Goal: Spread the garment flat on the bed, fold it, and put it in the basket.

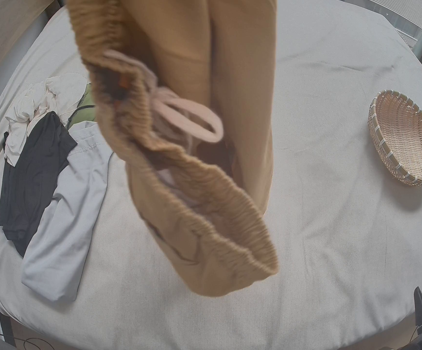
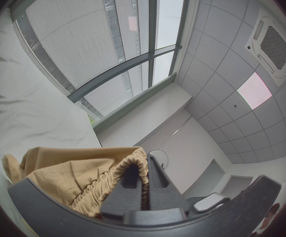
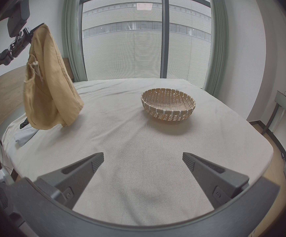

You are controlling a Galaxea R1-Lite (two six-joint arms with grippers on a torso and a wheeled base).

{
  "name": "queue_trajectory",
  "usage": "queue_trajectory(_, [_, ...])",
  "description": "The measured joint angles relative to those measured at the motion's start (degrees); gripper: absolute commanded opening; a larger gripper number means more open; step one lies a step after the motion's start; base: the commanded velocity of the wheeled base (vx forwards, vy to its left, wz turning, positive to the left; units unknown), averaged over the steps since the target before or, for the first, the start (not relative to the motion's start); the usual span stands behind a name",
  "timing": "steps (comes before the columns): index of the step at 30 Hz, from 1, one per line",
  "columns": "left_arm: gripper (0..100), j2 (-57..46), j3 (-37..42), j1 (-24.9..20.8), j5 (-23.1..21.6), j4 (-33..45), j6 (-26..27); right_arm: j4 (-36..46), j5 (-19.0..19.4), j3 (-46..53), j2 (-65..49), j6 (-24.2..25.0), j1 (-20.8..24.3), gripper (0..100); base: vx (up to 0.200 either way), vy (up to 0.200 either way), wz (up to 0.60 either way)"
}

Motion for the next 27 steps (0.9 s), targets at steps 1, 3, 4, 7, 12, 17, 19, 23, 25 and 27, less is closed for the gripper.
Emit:
queue_trajectory(1, [0,-1.0,0.0,0.3,-0.1,0.2,0.0,0.0,0.0,0.0,0.0,0.0,0.0,100,0.000,0.000,0.00])
queue_trajectory(3, [0,-2.5,1.1,0.7,-0.1,0.3,0.0,0.0,0.0,0.0,0.0,0.0,0.0,100,0.000,0.000,0.00])
queue_trajectory(4, [0,-3.0,2.0,0.8,-0.2,0.4,0.0,0.0,0.0,0.0,0.0,0.0,0.0,100,0.000,0.000,0.00])
queue_trajectory(7, [0,-4.2,5.0,1.1,-1.0,0.5,0.0,0.0,0.0,0.0,0.0,-0.1,0.0,100,0.000,0.000,0.00])
queue_trajectory(12, [0,-4.5,6.9,1.1,-5.0,0.3,0.0,0.0,0.1,0.0,0.0,-0.3,0.0,100,0.000,0.000,0.00])
queue_trajectory(17, [0,-3.3,5.9,0.4,-7.9,-0.2,0.1,0.0,0.2,0.0,0.0,-0.4,0.0,100,0.000,0.000,0.00])
queue_trajectory(19, [0,-2.9,5.2,-0.3,-8.3,-0.5,0.1,0.0,0.2,0.0,0.0,-0.4,-0.1,100,0.000,0.000,0.00])
queue_trajectory(23, [0,-1.8,2.8,-2.1,-8.5,-0.7,0.0,0.0,0.2,0.0,0.0,-0.4,-0.1,100,0.000,0.000,0.00])
queue_trajectory(25, [0,-1.0,1.7,-2.9,-8.5,-0.7,0.1,0.0,0.2,0.0,0.0,-0.3,-0.1,100,0.000,0.000,0.00])
queue_trajectory(27, [0,-0.2,1.1,-3.2,-8.4,-0.7,0.2,0.0,0.2,0.0,0.0,-0.3,-0.1,100,0.000,0.000,0.00])
